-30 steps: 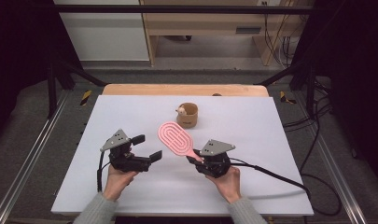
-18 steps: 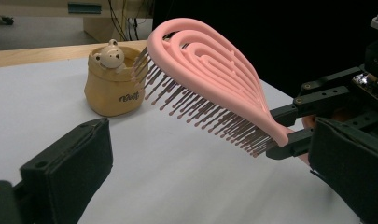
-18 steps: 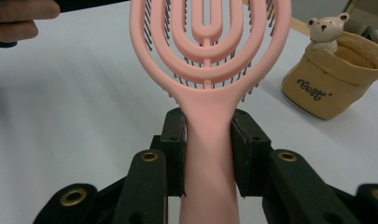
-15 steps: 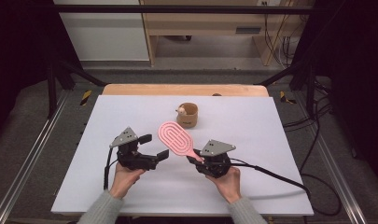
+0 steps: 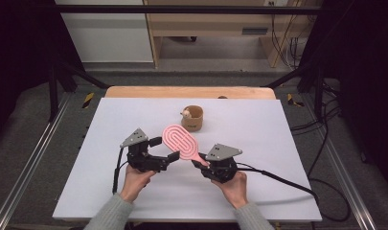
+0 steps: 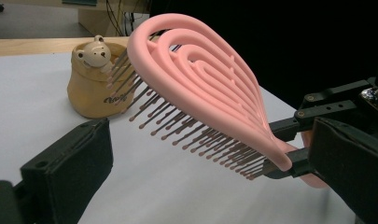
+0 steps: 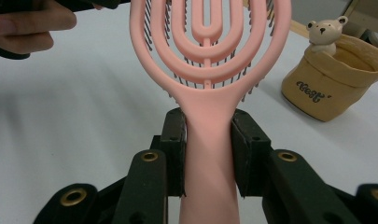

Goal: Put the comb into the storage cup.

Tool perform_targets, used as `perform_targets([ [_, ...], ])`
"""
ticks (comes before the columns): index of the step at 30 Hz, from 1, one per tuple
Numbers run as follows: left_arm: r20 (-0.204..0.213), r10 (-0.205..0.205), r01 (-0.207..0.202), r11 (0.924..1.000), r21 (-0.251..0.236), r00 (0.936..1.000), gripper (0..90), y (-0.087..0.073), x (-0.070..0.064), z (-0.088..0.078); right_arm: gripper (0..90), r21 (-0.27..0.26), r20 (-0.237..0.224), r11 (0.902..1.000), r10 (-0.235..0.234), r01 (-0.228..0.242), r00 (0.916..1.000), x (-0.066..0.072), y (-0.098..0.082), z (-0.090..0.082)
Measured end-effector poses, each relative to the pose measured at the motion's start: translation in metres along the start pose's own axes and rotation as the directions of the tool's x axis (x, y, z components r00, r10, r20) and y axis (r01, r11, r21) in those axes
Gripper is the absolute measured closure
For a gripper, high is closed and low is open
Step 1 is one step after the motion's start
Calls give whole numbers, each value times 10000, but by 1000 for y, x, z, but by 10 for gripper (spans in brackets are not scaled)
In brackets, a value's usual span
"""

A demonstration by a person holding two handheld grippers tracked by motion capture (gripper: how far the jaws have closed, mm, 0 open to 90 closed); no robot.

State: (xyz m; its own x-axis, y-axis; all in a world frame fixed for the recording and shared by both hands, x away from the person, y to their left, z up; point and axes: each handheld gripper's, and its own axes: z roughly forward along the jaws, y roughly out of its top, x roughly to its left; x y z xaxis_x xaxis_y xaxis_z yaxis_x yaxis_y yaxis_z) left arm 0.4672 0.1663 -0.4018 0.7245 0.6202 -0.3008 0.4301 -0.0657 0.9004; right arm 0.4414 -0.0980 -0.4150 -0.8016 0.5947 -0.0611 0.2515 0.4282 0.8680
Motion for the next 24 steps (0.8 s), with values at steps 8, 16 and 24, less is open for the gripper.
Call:
perform_targets([
  [8, -84, -152, 152, 9999, 36, 9998, 35, 0, 0, 4, 695, -14, -91, 10000, 27, -28, 10000, 0, 0, 0],
  [16, 71, -388, 388, 9992, 49, 9992, 120, -1, 2, 8, 696, -18, -116, 10000, 9, -10, 9999, 0, 0, 1],
  [24, 198, -755, 756, 9971, -64, 9970, 230, -1, 2, 9, 695, -40, -193, 10000, 31, -32, 9998, 1, 0, 1],
])
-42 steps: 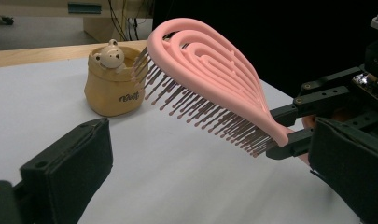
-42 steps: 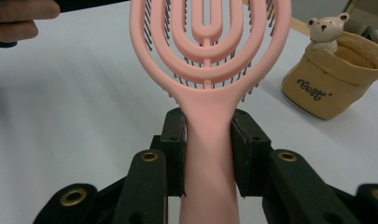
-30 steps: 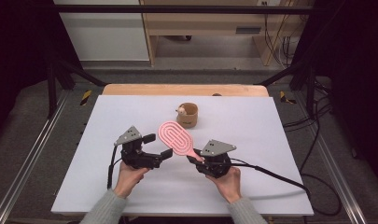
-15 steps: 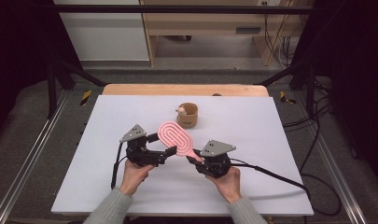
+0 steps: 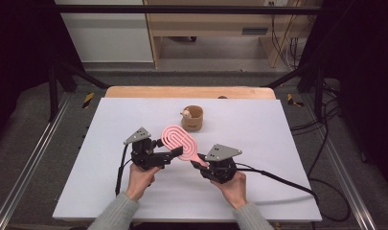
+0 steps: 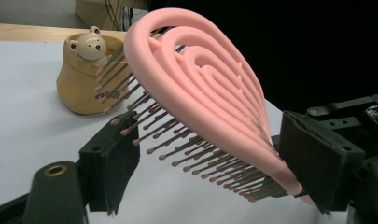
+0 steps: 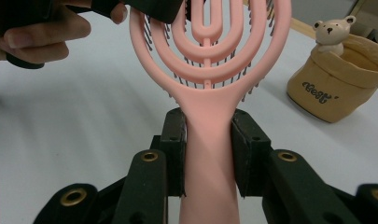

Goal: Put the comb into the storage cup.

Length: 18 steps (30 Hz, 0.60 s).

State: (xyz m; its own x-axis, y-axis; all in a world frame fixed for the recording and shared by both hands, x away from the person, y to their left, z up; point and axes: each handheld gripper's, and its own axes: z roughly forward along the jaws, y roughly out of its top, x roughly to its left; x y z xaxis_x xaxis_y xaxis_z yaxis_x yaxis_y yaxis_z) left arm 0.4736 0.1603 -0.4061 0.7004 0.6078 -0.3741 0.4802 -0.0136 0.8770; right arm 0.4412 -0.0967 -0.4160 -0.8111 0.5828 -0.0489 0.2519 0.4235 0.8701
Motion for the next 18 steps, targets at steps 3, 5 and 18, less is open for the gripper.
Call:
perform_targets([
  [3, 22, -35, 35, 10000, -53, 10000, 263, 0, -1, 0, 695, 9, 13, 10000, -1, 1, 10000, 0, 0, 0],
  [5, 65, -98, 98, 9999, -63, 9999, 294, 0, -1, 0, 695, 5, 6, 10000, 12, -12, 10000, 0, 0, 1],
  [18, 172, -602, 607, 9978, -257, 9980, 370, 0, -2, 1, 695, -139, 51, 9999, 51, -51, 10000, 1, -1, 1],
])
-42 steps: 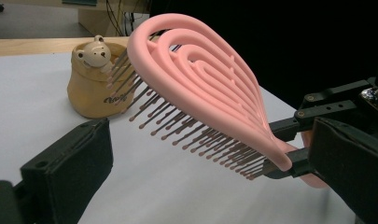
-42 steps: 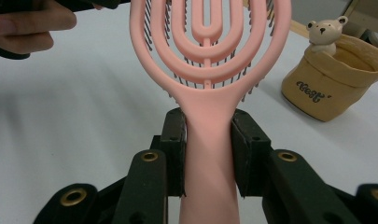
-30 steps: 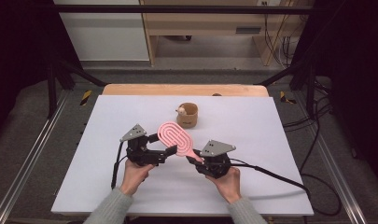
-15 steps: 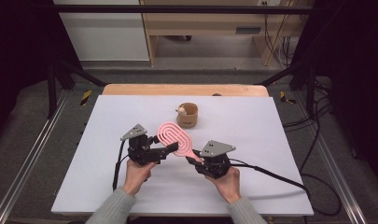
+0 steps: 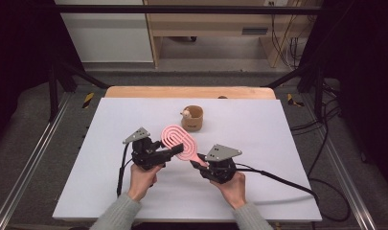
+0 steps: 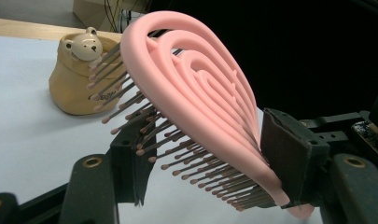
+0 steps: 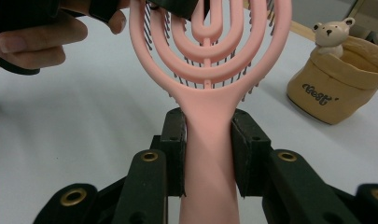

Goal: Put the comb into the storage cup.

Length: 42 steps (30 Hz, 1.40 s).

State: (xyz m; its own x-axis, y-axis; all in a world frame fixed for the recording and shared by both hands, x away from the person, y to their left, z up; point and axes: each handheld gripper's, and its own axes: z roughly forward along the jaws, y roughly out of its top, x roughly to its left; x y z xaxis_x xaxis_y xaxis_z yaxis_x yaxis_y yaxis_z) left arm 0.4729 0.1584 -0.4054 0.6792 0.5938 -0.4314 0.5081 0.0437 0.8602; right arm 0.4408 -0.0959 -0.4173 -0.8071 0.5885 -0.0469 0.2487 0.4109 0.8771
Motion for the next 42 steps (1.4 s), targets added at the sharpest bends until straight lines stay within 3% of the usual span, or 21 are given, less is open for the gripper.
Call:
perform_targets([
  [17, 67, -362, 364, 9986, -383, 9993, 463, 0, -3, -2, 696, -22, -68, 10000, 96, -96, 9999, 1, -1, 3],
  [34, 610, -202, 246, 9971, -716, 9979, 585, -1, -11, -5, 708, 83, -244, 9998, 202, -200, 9995, 2, -3, 6],
  [42, 901, 64, 14, 9963, -861, 9959, 615, -1, -16, -7, 713, 11, -402, 9997, 230, -230, 9989, 2, -3, 7],
])
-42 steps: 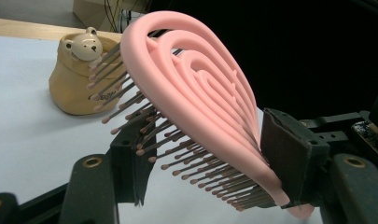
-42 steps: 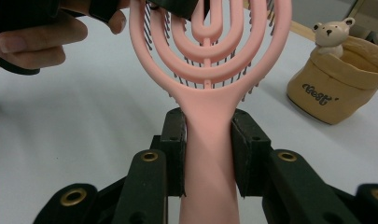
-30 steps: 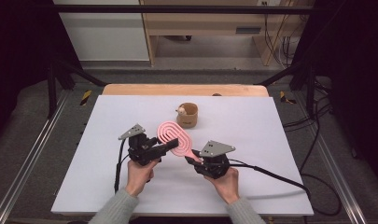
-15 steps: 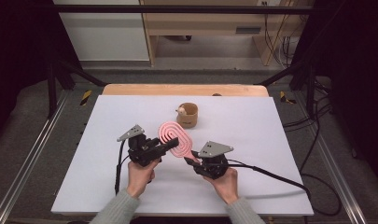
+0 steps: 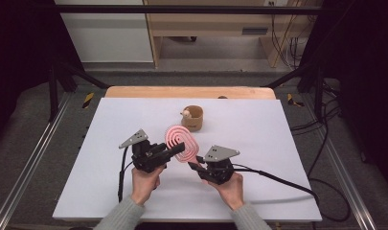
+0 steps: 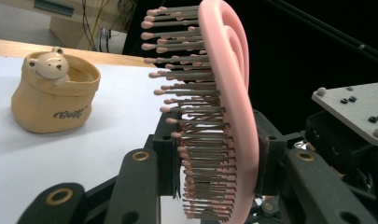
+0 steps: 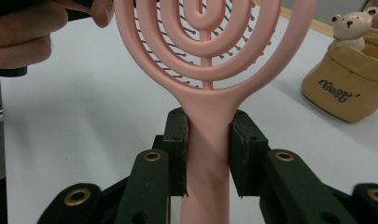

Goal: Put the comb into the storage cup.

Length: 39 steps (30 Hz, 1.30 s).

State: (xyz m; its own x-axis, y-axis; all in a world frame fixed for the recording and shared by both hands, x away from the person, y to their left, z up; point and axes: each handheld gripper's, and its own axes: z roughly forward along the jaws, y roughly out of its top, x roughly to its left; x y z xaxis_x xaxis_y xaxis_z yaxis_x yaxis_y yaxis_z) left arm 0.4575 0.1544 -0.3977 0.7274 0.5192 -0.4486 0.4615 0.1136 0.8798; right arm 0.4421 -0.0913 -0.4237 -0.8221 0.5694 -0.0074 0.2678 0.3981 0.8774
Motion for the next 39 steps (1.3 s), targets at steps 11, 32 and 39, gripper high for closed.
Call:
perform_targets([
  [11, 284, 234, -230, 9996, -168, 9993, 627, 1, -5, -3, 713, -180, -361, 9998, 115, -121, 9993, 1, 0, 0],
  [32, -74, 396, -399, 9981, -468, 9992, 629, 5, -5, -12, 634, -215, -615, 9994, 260, -274, 9978, 1, -2, 4],
  [39, -429, 626, -653, 9958, -648, 9971, 629, 10, -2, -20, 493, -260, -534, 9990, 363, -377, 9979, -2, 0, 1],
])
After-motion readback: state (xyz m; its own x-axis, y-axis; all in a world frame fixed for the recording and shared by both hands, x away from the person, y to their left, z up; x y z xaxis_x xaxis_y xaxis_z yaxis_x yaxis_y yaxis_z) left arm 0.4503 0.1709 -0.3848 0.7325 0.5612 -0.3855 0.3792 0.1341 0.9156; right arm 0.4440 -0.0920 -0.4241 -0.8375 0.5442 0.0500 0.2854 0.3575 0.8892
